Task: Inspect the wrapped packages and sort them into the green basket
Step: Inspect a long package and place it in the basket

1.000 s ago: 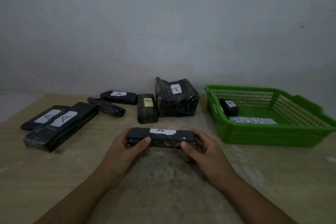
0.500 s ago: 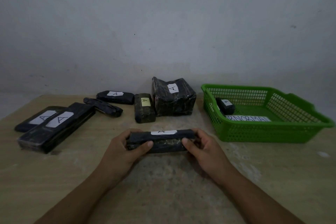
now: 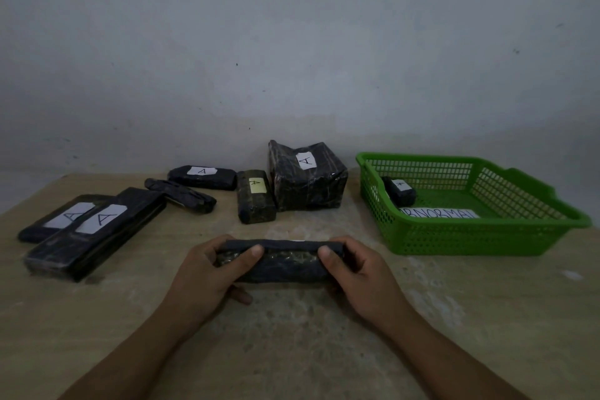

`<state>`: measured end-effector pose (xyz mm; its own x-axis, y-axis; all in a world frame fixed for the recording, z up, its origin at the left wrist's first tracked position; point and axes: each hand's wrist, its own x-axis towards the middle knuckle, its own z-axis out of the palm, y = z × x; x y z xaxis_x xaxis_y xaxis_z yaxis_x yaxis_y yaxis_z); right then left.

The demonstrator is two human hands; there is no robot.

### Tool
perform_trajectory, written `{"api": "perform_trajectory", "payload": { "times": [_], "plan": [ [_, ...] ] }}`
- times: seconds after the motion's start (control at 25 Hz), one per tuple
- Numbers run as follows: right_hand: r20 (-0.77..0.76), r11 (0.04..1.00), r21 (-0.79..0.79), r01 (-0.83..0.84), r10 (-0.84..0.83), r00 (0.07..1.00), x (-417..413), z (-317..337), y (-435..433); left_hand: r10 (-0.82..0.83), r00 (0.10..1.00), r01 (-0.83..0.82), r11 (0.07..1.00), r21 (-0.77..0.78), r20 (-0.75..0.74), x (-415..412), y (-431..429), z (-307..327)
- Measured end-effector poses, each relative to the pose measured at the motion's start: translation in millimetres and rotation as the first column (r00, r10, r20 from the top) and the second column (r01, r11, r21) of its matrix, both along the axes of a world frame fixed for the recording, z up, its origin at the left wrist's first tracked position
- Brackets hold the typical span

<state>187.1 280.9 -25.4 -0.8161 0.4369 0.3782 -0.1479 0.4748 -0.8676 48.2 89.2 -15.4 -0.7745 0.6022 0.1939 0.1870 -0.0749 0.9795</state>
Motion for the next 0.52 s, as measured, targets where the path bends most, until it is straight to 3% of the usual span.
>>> {"api": "perform_trajectory", "payload": {
  "times": [0.32,0.52],
  "plan": [
    [0.056,0.998,-0.023,-0.052,0.054,0.997,0.9,2.3,3.0,-0.021,0.994,0.018,0.999,-0.027,-0.106,3.8,-1.1,2.8],
    [0.026,0.990,-0.133,-0.044,0.048,0.999,-3.7,-0.7,6.8,-0.061,0.998,0.061,0.998,0.019,-0.019,2.0,-0.1,2.2]
  ]
}}
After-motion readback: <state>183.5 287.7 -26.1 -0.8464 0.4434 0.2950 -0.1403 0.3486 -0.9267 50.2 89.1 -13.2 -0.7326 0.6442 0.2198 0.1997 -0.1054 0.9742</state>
